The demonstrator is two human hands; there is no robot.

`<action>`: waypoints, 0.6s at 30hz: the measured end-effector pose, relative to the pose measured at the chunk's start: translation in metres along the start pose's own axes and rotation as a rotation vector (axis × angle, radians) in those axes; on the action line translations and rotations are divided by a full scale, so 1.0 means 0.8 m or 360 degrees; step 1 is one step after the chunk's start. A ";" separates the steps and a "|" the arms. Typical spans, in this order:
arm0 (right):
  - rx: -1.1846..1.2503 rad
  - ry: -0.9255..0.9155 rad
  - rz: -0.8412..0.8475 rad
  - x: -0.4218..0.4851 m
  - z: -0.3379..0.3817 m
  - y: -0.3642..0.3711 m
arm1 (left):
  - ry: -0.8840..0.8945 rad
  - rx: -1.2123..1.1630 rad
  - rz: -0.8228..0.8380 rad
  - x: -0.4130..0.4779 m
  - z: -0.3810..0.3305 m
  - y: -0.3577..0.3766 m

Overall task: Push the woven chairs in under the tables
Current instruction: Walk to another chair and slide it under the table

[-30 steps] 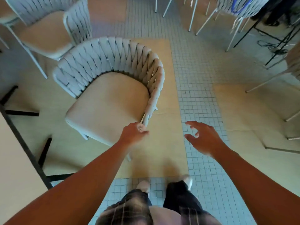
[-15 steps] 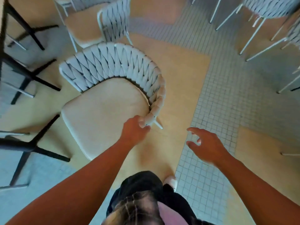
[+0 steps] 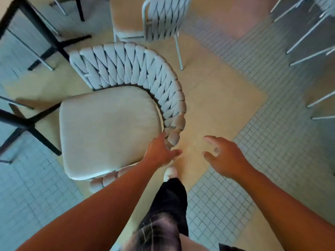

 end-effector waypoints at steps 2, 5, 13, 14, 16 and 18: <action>-0.0073 -0.0073 0.0085 0.035 0.001 -0.014 | -0.0095 -0.0053 -0.0014 0.020 -0.006 0.006; -0.0097 -0.0164 0.0103 0.076 0.010 -0.037 | -0.0183 -0.0066 -0.0046 0.038 -0.012 0.013; -0.0438 -0.0605 0.0199 0.174 0.065 -0.070 | -0.0450 -0.0231 -0.0199 0.063 -0.016 0.027; -0.0494 -0.0685 0.0191 0.183 0.074 -0.073 | -0.0477 -0.0247 -0.0231 0.064 -0.015 0.028; -0.0593 -0.0879 0.0155 0.201 0.094 -0.079 | -0.0548 -0.0287 -0.0307 0.066 -0.013 0.029; -0.0638 -0.1111 0.0143 0.217 0.114 -0.081 | -0.0643 -0.0344 -0.0394 0.065 -0.012 0.028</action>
Point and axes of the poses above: each hand's wrist, its own x-axis towards the middle knuckle, its own y-axis out of the palm, z = x × y, the point moved 9 cm from there along x, towards the middle knuckle, and after that the axes turned 3 degrees about -x, right-handed, at the moved point
